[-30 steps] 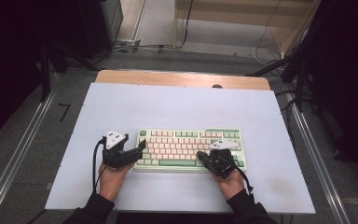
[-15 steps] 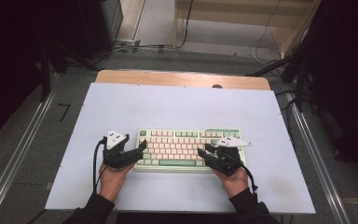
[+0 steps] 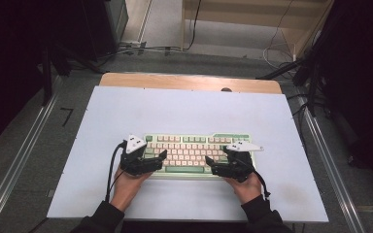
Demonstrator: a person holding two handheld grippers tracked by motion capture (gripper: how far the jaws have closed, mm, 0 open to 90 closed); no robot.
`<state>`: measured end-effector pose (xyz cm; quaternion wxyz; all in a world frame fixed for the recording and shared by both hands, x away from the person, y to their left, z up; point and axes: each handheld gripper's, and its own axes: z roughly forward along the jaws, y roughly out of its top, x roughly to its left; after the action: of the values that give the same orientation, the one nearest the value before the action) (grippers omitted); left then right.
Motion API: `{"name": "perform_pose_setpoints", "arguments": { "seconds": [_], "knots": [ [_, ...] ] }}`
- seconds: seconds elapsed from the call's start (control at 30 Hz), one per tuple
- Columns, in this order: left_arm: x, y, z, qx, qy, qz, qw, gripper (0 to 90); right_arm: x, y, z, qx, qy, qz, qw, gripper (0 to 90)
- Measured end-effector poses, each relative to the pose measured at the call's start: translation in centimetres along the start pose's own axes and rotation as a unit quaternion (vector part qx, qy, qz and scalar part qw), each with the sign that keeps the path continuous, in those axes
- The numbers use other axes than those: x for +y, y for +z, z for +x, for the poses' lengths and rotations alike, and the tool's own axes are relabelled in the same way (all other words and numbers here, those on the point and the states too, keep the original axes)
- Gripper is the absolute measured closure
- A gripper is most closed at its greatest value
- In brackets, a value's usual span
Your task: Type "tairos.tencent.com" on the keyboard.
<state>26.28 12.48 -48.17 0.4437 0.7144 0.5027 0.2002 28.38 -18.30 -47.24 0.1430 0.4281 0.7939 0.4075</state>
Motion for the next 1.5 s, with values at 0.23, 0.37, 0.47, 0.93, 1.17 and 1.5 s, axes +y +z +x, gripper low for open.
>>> {"name": "perform_pose_setpoints", "arguments": {
  "seconds": [0.23,0.37,0.47,0.93,1.17,1.5],
  "knots": [
    [0.7,0.7,-0.6,-0.013,0.005,-0.003,0.9999,25.0,-0.1,0.3,-0.2,-0.004,0.006,0.006,1.0000,18.8],
    [1.1,1.1,-0.9,-0.049,0.005,0.003,0.9988,72.0,-0.1,0.2,-0.2,-0.005,0.007,0.005,1.0000,19.2],
    [1.3,2.0,-1.5,-0.059,0.012,0.024,0.9979,89.0,-0.1,0.3,-0.2,-0.006,0.007,0.004,1.0000,19.5],
    [1.8,4.7,-3.6,-0.066,0.030,0.069,0.9950,90.0,-0.1,0.3,-0.2,-0.007,0.009,0.005,0.9999,20.4],
    [1.9,5.1,-3.6,-0.059,0.026,0.074,0.9952,90.0,0.0,0.2,-0.3,-0.008,0.011,0.005,0.9999,20.6],
    [1.8,5.4,-3.7,-0.059,0.028,0.086,0.9941,90.0,-0.1,0.3,-0.2,-0.007,0.007,0.008,0.9999,20.6]
  ]
}}
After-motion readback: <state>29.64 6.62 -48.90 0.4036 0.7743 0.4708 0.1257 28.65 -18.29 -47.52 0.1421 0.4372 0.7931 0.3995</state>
